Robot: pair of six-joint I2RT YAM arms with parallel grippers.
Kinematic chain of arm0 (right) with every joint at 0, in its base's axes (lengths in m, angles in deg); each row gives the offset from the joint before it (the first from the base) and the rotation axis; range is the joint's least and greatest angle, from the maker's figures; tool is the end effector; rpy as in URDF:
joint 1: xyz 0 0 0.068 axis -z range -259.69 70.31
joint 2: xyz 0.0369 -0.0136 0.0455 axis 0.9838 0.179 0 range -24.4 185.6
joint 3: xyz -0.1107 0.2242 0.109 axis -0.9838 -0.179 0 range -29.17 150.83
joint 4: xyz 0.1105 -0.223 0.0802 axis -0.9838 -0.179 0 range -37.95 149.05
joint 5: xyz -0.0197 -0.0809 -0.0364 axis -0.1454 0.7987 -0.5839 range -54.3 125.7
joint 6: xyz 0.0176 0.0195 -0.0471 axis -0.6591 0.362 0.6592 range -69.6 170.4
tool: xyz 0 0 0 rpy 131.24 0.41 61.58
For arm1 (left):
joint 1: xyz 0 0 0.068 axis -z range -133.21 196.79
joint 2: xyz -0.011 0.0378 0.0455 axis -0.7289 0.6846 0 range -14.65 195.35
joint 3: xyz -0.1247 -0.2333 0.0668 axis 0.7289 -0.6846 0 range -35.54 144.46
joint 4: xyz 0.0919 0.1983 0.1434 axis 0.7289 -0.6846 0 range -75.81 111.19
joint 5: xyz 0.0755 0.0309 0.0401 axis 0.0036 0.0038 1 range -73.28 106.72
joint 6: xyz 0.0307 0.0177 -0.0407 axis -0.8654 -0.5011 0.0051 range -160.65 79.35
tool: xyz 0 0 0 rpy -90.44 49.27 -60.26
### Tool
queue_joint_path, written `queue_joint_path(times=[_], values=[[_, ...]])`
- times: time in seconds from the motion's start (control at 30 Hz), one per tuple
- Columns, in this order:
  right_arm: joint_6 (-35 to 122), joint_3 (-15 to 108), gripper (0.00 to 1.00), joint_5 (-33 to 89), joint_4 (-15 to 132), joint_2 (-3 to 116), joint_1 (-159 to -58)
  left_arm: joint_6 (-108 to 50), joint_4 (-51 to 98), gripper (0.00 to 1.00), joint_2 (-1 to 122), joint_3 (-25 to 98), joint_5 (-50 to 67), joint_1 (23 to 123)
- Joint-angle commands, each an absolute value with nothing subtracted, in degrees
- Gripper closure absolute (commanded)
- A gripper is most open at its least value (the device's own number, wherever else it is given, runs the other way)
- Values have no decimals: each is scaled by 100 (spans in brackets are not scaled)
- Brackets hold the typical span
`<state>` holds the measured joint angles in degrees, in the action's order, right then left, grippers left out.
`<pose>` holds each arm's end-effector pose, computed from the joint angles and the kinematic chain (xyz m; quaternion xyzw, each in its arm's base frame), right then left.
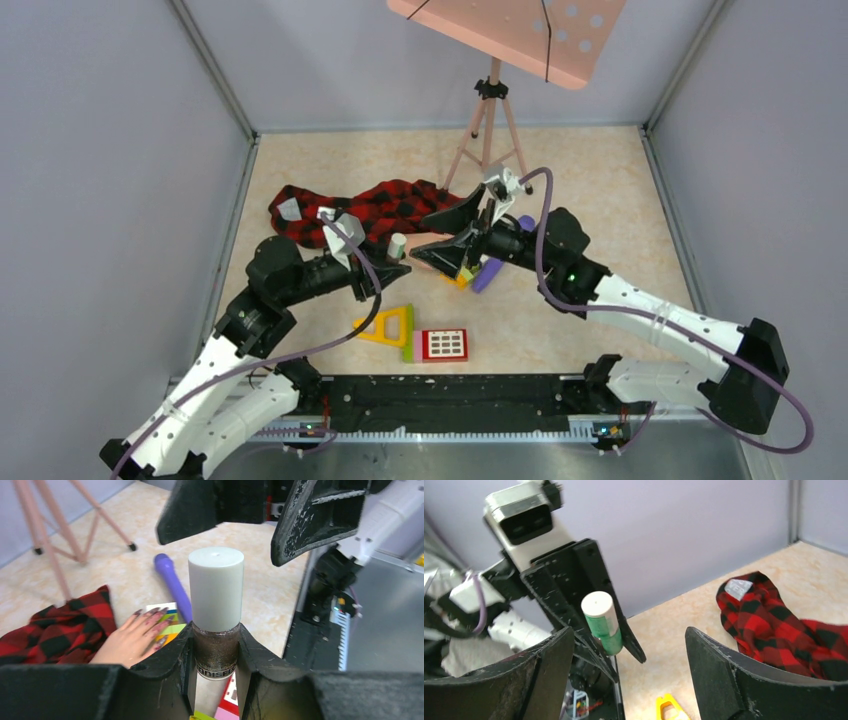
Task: Paint the nails
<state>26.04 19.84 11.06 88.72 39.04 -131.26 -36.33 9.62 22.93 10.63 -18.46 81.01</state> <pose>0.1479 0.2104 0.3746 -0.3044 0.5365 0.5798 0.5324 0.1100 -0.0997 0.3651 0.3794 0.6142 -0.4234 0.5472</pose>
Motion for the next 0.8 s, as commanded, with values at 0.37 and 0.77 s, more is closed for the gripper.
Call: queue_joint_path(times=[0.37, 0.77], values=[[2183, 2764, 36, 2967, 8624, 4447, -13674, -3675, 897, 100, 2419, 1141, -13, 8096], [2197, 3409, 51, 3036, 8106, 5084, -13853, -3666, 871, 100, 2489, 1156, -48, 8092]])
